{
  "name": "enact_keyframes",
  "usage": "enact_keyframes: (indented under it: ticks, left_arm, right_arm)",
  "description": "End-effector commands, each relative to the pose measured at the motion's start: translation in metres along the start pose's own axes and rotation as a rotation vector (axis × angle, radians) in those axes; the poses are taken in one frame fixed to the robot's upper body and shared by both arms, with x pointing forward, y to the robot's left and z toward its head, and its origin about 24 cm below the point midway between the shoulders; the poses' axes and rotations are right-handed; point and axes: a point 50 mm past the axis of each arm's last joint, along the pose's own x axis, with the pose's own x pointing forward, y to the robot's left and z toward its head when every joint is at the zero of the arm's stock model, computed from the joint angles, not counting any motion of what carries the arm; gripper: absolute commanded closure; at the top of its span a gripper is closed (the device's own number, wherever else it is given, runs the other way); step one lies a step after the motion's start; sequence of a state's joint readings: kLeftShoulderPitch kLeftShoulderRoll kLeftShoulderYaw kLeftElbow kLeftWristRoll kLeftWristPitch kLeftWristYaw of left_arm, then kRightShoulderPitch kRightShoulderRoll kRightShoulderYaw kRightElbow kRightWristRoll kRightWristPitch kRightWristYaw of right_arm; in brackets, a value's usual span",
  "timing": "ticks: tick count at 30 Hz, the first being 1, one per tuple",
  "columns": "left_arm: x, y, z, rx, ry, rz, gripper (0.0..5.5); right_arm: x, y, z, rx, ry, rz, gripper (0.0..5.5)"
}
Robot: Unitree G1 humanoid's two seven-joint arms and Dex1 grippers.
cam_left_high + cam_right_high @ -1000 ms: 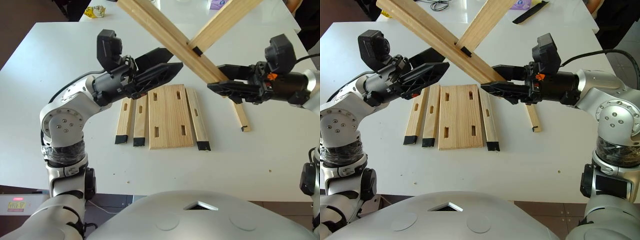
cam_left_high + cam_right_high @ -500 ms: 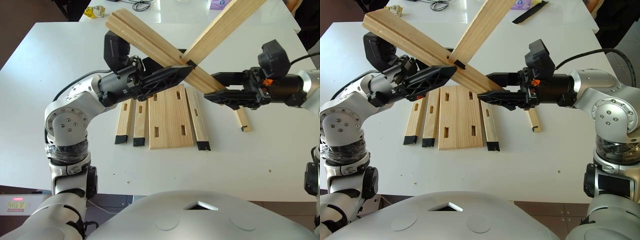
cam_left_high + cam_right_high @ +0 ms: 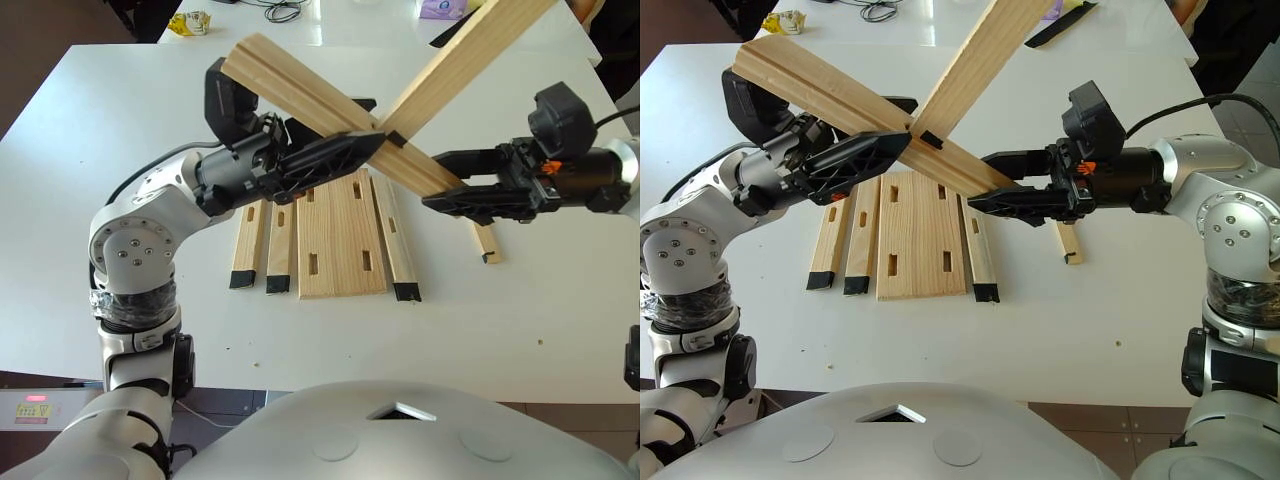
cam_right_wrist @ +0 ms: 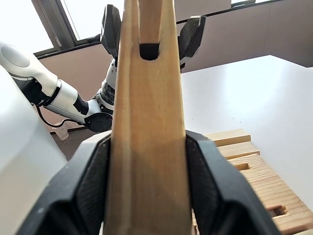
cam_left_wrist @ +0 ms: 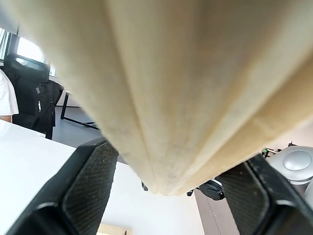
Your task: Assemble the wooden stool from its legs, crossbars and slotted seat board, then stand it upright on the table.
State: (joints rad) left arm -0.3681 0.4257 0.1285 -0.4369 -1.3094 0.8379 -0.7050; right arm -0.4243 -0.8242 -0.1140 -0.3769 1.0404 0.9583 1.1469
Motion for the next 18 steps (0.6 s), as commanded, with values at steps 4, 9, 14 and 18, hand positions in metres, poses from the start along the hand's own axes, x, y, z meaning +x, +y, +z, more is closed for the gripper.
enact_keyframes:
  ticks: [4, 9, 14, 18]
  left_arm:
    - [0.0001, -0.0067, 0.0031, -0.014, -0.002, -0.039, 3.29]
    - [0.0011, -0.007, 0.0011, -0.019, 0.013, -0.045, 3.37]
    - [-0.0029, -0.005, -0.0033, -0.012, 0.05, -0.023, 3.37]
    - [-0.0046, -0.0049, -0.0063, -0.006, 0.065, -0.021, 3.37]
  right_arm:
    - [0.0012, 0.0001, 0.0009, -0.003, 0.031, 0.019, 3.43]
    - [0.0041, 0.0007, -0.0005, -0.004, 0.041, 0.03, 3.43]
    - [0.0018, 0.0007, -0.0003, -0.01, 0.056, 0.022, 3.43]
    - [0.0005, 0.0004, 0.0007, -0.01, 0.069, 0.016, 3.43]
